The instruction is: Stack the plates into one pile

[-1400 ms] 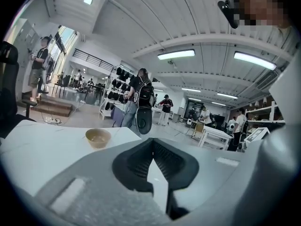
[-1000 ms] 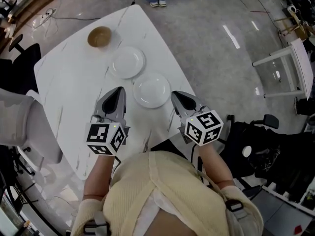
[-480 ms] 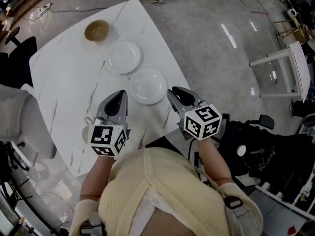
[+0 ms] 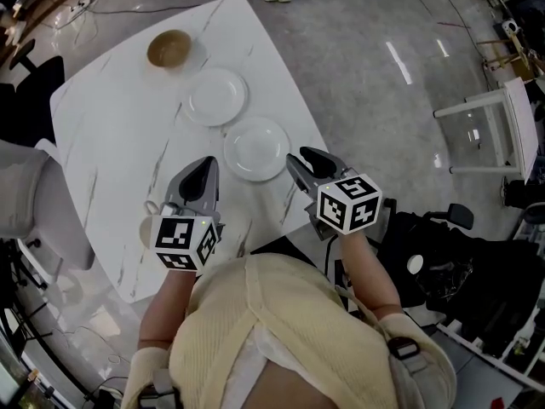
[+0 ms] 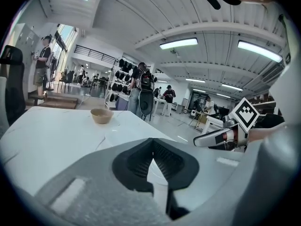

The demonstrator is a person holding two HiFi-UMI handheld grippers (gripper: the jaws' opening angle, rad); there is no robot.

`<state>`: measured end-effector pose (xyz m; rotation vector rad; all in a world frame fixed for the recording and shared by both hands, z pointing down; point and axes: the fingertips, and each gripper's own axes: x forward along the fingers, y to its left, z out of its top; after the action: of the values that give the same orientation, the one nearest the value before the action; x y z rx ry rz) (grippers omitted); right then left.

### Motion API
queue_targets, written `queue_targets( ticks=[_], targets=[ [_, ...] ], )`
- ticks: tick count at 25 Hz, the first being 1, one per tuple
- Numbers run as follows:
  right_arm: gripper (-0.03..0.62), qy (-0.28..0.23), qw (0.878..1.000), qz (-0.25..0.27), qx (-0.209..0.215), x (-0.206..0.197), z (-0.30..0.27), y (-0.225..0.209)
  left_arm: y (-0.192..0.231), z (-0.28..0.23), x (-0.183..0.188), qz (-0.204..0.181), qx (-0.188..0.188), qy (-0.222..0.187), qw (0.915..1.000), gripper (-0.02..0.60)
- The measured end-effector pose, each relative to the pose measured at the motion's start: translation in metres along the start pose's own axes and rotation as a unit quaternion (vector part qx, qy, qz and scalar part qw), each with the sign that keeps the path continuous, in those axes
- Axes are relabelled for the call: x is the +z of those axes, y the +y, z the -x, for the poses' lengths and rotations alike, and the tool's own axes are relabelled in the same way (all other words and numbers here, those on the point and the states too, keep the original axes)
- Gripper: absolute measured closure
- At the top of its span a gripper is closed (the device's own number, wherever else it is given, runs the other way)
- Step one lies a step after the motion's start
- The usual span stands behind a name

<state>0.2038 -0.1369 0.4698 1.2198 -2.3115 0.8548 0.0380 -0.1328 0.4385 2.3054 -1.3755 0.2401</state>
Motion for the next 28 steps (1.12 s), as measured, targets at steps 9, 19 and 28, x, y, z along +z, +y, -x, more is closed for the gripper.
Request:
queue_targets(
  ticks=[9,19,28],
  targets=[
    [0.447,0.047,0.999,-0.012,-0.012,-0.011,-0.021,-0.013,0.006,-0.009,-0.007,-0.003,0.012,0.008,0.9999,0.578],
    [0.439,0.08,0.997,-0.02,-0.011,-0.02,-0.041,-0.022,0.01,-0.013,-0.021,0.011,0.023,0.02,0.9995,0.578],
    [0.422,0.106,0.994,-0.027,-0.025,-0.032,-0.056,-0.028,0.015,-0.01,-0.025,0.022,0.031,0.021,0.9991,0.578]
  ],
)
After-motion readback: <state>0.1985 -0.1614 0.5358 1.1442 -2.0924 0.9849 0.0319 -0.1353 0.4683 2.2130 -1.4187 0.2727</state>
